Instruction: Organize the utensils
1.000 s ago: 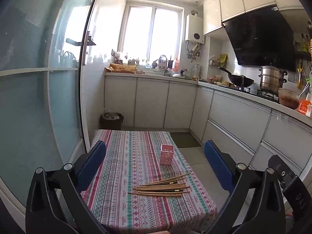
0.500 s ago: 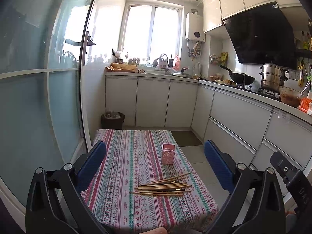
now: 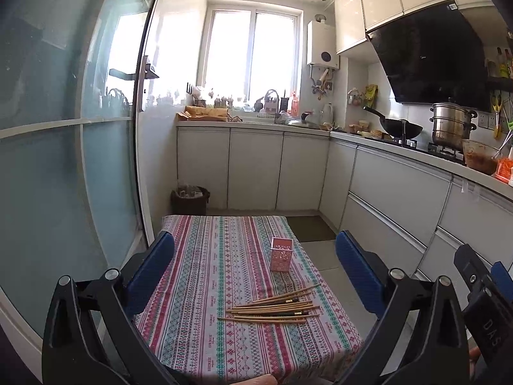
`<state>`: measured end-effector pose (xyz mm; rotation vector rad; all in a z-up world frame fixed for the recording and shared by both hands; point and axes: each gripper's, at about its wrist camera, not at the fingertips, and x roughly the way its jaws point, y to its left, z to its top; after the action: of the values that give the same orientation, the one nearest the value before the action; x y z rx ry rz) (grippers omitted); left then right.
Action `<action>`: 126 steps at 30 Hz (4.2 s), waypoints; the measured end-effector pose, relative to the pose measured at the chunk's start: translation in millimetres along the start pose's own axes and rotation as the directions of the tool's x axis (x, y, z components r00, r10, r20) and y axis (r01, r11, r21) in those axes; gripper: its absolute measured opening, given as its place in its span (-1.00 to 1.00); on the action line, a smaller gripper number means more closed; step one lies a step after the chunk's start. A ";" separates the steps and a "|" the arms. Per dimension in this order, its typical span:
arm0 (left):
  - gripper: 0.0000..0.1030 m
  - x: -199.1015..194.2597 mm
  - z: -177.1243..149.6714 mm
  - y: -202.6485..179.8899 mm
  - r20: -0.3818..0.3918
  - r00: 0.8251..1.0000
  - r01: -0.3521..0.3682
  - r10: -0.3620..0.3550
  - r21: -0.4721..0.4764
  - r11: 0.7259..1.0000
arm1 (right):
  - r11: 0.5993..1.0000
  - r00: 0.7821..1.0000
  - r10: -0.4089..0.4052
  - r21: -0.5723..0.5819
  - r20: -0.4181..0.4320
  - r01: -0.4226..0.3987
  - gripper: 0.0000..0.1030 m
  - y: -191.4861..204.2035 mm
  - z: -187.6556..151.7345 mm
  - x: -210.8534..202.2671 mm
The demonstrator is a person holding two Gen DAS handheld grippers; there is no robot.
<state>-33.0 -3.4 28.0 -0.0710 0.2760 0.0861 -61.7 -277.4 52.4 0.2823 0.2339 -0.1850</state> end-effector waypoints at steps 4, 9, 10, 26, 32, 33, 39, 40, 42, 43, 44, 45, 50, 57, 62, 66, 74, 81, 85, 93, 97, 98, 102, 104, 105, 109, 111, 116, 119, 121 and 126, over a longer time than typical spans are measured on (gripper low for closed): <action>0.86 -1.1 -0.7 -0.6 0.004 1.000 -0.003 0.003 0.010 1.000 | 1.000 1.000 -0.024 -0.013 -0.014 0.024 0.88 -0.8 0.8 4.6; 0.86 -1.3 -1.1 -1.1 0.004 1.000 -0.002 0.002 0.013 1.000 | 0.999 0.999 -0.035 -0.025 -0.017 0.034 0.88 -0.7 0.8 8.6; 0.86 -1.4 -1.6 -1.5 0.003 1.000 -0.001 0.001 0.013 1.000 | 0.999 0.999 -0.035 -0.023 -0.021 0.035 0.88 -0.9 0.8 10.0; 0.86 17.4 -9.5 -1.5 -0.045 0.999 -0.004 0.005 0.018 1.000 | 0.999 0.996 -0.048 -0.022 -0.081 0.046 0.88 0.5 -12.5 35.2; 0.86 46.5 -17.3 -3.8 -0.102 0.995 -0.007 0.010 0.029 1.000 | 0.998 0.990 -0.053 -0.023 -0.133 0.050 0.88 2.2 -24.5 59.5; 0.86 53.2 -18.9 -4.9 -0.115 0.993 -0.006 0.010 0.034 0.999 | 0.998 0.988 -0.056 -0.022 -0.145 0.053 0.88 1.5 -25.9 64.3; 0.86 116.2 -25.0 -17.7 -0.209 0.978 0.034 -0.012 0.099 0.994 | 0.994 0.962 -0.076 0.056 -0.264 0.094 0.88 -22.2 -47.2 110.1; 0.86 136.3 -25.3 -23.6 -0.245 0.969 0.064 -0.030 0.129 0.990 | 0.992 0.952 -0.071 0.078 -0.296 0.098 0.88 -28.5 -52.3 122.0; 0.86 181.3 -28.7 -39.3 -0.345 0.934 0.171 -0.096 0.192 0.966 | 0.985 0.929 -0.063 0.128 -0.363 0.117 0.88 -42.8 -66.1 147.8; 0.86 207.3 -33.2 -50.1 -0.407 0.905 0.229 -0.121 0.228 0.946 | 0.981 0.918 -0.061 0.145 -0.391 0.127 0.88 -47.9 -74.0 160.3; 0.86 233.1 -40.3 -61.7 -0.469 0.873 0.277 -0.129 0.262 0.925 | 0.977 0.905 -0.060 0.161 -0.422 0.140 0.88 -53.5 -82.6 174.5; 0.86 258.4 -48.2 -72.1 -0.527 0.840 0.317 -0.129 0.284 0.905 | 0.973 0.894 -0.055 0.178 -0.445 0.148 0.88 -58.0 -90.7 186.8; 0.86 366.9 -107.5 -120.3 -0.776 0.619 0.522 -0.122 0.290 0.802 | 0.942 0.829 -0.006 0.274 -0.559 0.192 0.88 -77.1 -131.8 250.9; 0.55 455.9 -170.9 -175.2 -0.911 0.413 0.697 -0.021 0.301 0.651 | 0.935 0.712 0.038 0.277 -0.701 0.223 0.88 -81.7 -174.7 308.8; 0.40 488.5 -196.7 -199.7 -0.957 0.289 0.782 0.003 0.238 0.576 | 0.947 0.687 -0.020 0.207 -0.726 0.246 0.88 -78.0 -178.0 321.4; 0.11 502.5 -206.1 -209.7 -0.973 0.231 0.820 0.016 0.203 0.535 | 0.961 0.659 -0.050 0.145 -0.750 0.237 0.88 -70.8 -182.0 331.2; -0.19 532.8 -235.8 -221.6 -0.975 0.216 0.836 0.051 0.212 0.506 | 0.967 0.597 -0.037 0.122 -0.801 0.224 0.88 -60.8 -196.9 349.4; -0.87 549.5 -234.1 -206.3 -0.969 0.246 0.828 0.038 0.230 0.512 | 0.967 0.579 -0.039 0.114 -0.815 0.226 0.88 -51.9 -203.9 355.9; -0.87 543.5 -226.5 -188.6 -0.960 0.280 0.807 -0.010 0.230 0.544 | 0.969 0.574 -0.072 0.079 -0.816 0.234 0.88 -45.2 -207.2 357.6; -0.87 485.4 -138.3 -109.0 -0.877 0.430 0.743 -0.213 0.209 0.636 | 0.955 0.506 -0.042 0.115 -0.861 0.274 0.86 -44.2 -222.9 373.4; -0.87 444.4 -90.7 -69.1 -0.784 0.525 0.688 -0.331 0.162 0.707 | 0.868 0.453 0.198 0.370 -0.869 0.331 0.71 -61.7 -228.7 391.8; -0.90 434.5 -80.6 -59.1 -0.757 0.542 0.680 -0.365 0.140 0.720 | 0.833 0.443 0.262 0.433 -0.857 0.344 0.62 -63.8 -230.7 398.5; -0.91 390.4 -50.9 -35.1 -0.647 0.592 0.667 -0.480 0.060 0.743 | 0.757 0.397 0.390 0.534 -0.831 0.376 0.53 -58.9 -232.3 433.0; -0.91 377.6 -42.6 -22.2 -0.597 0.606 0.667 -0.526 0.020 0.745 | 0.750 0.384 0.415 0.549 -0.825 0.368 0.49 -47.7 -230.2 451.8; -0.91 369.2 -35.8 -20.2 -0.574 0.616 0.664 -0.539 0.010 0.748 | 0.753 0.377 0.427 0.554 -0.822 0.356 0.45 -39.1 -228.4 462.4; -0.92 348.5 -10.0 -4.1 -0.503 0.660 0.655 -0.558 0.021 0.756 | 0.797 0.332 0.364 0.476 -0.870 0.372 0.30 -15.4 -228.9 491.8; -0.92 339.5 0.2 5.8 -0.468 0.675 0.652 -0.571 0.017 0.758 | 0.815 0.306 0.315 0.421 -0.898 0.397 0.19 -7.2 -232.8 504.8; -0.92 326.6 6.5 21.1 -0.438 0.700 0.637 -0.564 0.026 0.771 | 0.842 0.307 0.208 0.330 -0.929 0.427 -0.06 14.9 -234.6 534.4; -0.92 323.8 9.4 31.3 -0.428 0.711 0.623 -0.558 0.017 0.782 | 0.862 0.257 0.125 0.234 -0.958 0.450 -0.12 26.5 -239.4 546.2; -0.92 323.2 10.3 35.9 -0.423 0.718 0.616 -0.553 0.015 0.788 | 0.863 0.246 0.081 0.192 -0.966 0.468 -0.22 32.2 -242.8 551.8; -0.91 319.8 14.3 44.5 -0.409 0.729 0.604 -0.549 0.007 0.797 | 0.875 0.247 -0.029 0.095 -0.969 0.475 -0.54 62.5 -238.5 573.4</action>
<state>273.2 66.0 -48.8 -0.0308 0.6493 -0.5867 451.9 -232.3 -299.6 0.7462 1.5360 -0.3887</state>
